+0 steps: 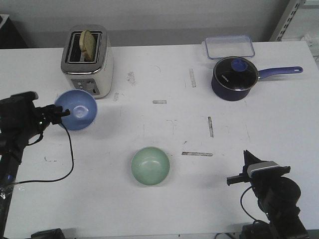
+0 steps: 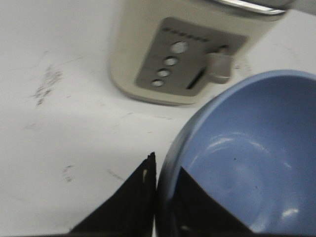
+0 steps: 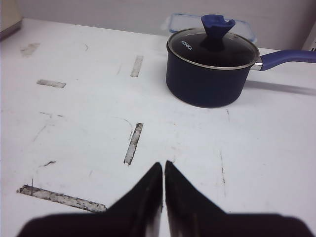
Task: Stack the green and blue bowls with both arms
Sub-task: 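Carry the blue bowl with the left gripper and lower it onto the green bowl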
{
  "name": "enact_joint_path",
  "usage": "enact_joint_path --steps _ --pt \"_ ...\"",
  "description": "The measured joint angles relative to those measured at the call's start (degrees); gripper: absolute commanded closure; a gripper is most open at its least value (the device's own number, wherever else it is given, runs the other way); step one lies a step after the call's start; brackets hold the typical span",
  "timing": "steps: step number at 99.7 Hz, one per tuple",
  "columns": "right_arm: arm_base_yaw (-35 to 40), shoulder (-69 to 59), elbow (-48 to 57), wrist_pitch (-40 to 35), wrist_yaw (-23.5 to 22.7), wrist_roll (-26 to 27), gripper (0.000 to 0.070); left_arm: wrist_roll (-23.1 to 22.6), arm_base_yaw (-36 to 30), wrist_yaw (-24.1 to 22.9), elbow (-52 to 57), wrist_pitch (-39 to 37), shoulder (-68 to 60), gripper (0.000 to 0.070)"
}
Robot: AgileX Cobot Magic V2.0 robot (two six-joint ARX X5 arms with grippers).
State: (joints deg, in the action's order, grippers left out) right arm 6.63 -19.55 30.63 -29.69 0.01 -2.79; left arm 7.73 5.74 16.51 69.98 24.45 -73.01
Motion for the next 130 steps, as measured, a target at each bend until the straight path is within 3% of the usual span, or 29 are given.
enact_joint_path --steps 14,41,66,122,130 --pt "0.0 0.0 0.0 0.0 0.0 0.0 0.0700 0.6 -7.5 0.2 0.1 1.6 2.3 0.0700" --pt "0.0 0.0 0.0 0.0 0.0 0.0 0.0700 0.5 -25.7 0.2 0.1 12.0 2.2 0.0700" --pt "0.0 0.0 0.0 0.0 0.0 0.0 0.0700 -0.6 -38.7 0.3 0.1 12.0 -2.5 0.0700" --pt "0.0 0.0 0.0 0.0 0.0 0.0 0.0700 -1.0 -41.0 0.2 0.1 11.6 -13.4 0.0694" --pt "0.0 0.0 0.0 0.0 0.0 0.0 0.0700 -1.0 -41.0 0.2 0.1 11.6 -13.4 0.0610"
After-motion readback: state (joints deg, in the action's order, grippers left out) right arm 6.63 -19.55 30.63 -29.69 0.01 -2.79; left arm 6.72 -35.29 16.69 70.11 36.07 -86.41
